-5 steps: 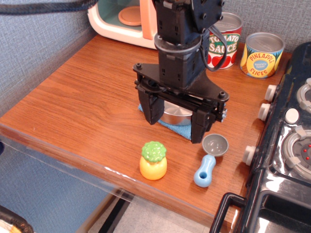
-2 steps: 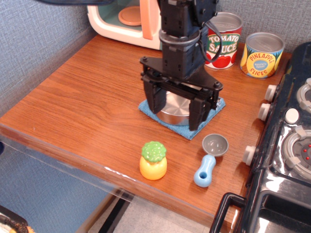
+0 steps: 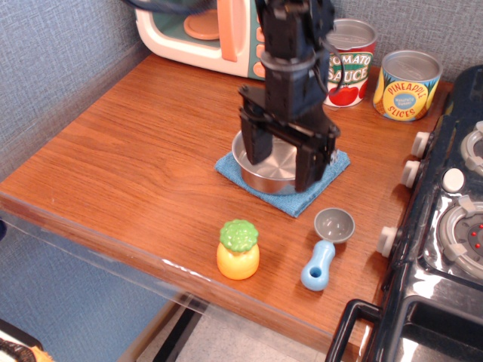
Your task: Move the silver pan into the empty corner of the table.
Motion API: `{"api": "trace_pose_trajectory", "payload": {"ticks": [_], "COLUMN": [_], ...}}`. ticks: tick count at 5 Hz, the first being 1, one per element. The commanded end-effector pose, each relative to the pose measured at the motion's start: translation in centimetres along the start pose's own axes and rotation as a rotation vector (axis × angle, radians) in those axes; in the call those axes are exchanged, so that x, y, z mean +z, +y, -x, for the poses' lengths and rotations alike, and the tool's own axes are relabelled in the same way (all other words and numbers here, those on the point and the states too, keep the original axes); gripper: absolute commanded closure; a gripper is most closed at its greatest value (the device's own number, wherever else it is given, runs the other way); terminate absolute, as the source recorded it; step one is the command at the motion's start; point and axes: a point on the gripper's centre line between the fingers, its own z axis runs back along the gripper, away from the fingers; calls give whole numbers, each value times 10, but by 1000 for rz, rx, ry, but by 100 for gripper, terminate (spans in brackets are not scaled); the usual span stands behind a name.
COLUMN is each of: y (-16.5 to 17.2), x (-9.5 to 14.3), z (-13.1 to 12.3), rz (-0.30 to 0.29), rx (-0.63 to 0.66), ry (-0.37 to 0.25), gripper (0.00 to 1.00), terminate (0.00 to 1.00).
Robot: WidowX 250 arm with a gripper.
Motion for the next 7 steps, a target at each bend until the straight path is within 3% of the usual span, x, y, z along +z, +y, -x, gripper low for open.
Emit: {"api": "trace_pose_trajectory", "payload": {"ticks": [1, 2, 3, 7], "y": [-1, -3, -6, -7], "x": [-15, -21, -19, 8], "z": [-19, -19, -19, -21], "rz": [-23, -25, -30, -43], "rx": [-46, -38, -45, -43], "ry": [12, 24, 24, -37], "gripper": [0, 0, 100, 100], "terminate": [0, 0, 0, 0]}}
